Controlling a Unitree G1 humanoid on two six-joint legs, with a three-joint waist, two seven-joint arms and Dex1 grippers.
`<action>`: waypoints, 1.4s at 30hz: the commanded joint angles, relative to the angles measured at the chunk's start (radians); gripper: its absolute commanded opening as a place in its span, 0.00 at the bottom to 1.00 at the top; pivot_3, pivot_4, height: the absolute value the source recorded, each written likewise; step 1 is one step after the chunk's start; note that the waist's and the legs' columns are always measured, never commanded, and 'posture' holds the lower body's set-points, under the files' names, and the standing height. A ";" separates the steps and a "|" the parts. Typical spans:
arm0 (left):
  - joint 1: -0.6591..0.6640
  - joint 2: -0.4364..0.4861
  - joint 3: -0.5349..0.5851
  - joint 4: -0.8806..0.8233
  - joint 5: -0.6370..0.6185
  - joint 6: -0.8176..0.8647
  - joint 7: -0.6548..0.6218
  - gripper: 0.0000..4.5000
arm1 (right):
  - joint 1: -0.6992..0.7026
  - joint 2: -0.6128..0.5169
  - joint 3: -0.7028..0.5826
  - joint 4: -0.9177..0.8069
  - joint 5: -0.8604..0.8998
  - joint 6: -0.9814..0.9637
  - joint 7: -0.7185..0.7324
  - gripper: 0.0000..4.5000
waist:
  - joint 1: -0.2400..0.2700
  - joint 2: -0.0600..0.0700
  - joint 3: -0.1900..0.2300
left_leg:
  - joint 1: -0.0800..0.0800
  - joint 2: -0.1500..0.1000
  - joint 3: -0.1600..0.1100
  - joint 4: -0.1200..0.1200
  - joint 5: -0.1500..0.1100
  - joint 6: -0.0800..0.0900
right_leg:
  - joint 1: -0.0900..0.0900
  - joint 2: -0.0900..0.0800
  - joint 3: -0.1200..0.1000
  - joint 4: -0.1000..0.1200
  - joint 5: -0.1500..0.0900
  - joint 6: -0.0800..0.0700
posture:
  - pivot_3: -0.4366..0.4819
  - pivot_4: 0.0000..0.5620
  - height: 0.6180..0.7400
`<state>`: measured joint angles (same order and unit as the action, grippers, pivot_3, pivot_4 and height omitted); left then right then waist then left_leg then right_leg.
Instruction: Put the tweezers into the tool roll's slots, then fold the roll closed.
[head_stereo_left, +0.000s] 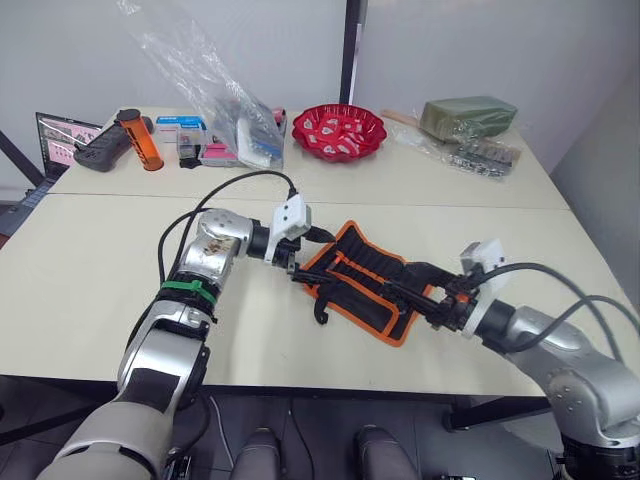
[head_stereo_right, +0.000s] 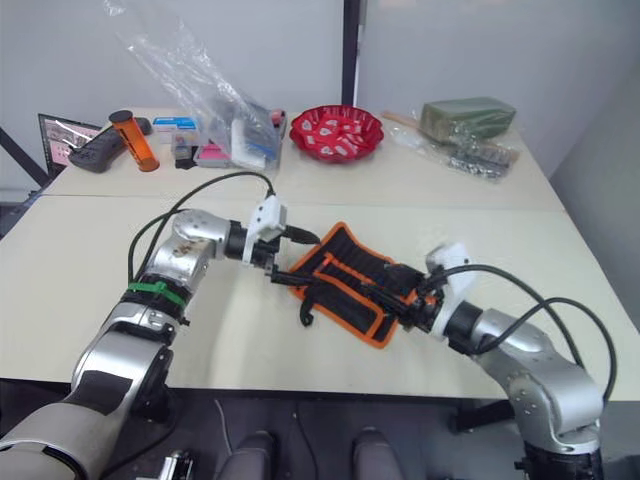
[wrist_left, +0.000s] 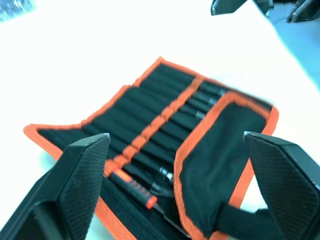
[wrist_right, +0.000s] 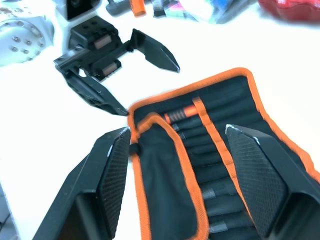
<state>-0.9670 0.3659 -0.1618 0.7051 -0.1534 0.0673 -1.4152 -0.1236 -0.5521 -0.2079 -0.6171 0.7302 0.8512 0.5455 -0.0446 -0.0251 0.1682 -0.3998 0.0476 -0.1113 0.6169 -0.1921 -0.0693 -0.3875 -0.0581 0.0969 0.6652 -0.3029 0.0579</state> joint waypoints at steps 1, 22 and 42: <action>0.015 -0.006 0.031 -0.067 -0.052 0.056 -0.003 0.87 | 0.006 -0.012 0.041 -0.026 -0.030 -0.006 -0.031 0.61 | 0.000 0.000 0.000 | 0.000 0.000 0.000 0.000 0.000 0.000 | 0.000 0.000 0.000 0.000 0.000 0.000 | 0.48 0.27 0.96; 0.173 -0.146 -0.097 -0.031 0.067 -0.078 0.120 0.00 | 0.018 0.120 0.322 0.182 -0.384 -0.182 -0.155 0.00 | -0.003 0.000 0.000 | 0.000 0.000 0.000 0.000 0.000 0.000 | 0.000 0.000 0.000 0.000 0.000 0.000 | 0.48 0.27 0.96; 0.049 -0.128 0.023 0.324 0.096 -0.244 0.312 0.00 | 0.088 0.112 0.368 0.176 -0.461 -0.163 -0.144 0.00 | 0.001 0.000 -0.002 | 0.003 0.000 0.000 0.001 0.000 0.000 | 0.003 0.000 0.000 0.000 0.000 0.001 | 0.48 0.27 0.96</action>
<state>-0.8917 0.2195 -0.1695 1.0150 -0.0529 -0.1909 -1.1482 -0.0561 -0.4328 0.1395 -0.4460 0.2855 0.6796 0.3942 -0.0436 -0.0250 0.1666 -0.3973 0.0475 -0.1113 0.6180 -0.1920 -0.0691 -0.3850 -0.0578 0.0970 0.6652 -0.3028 0.0587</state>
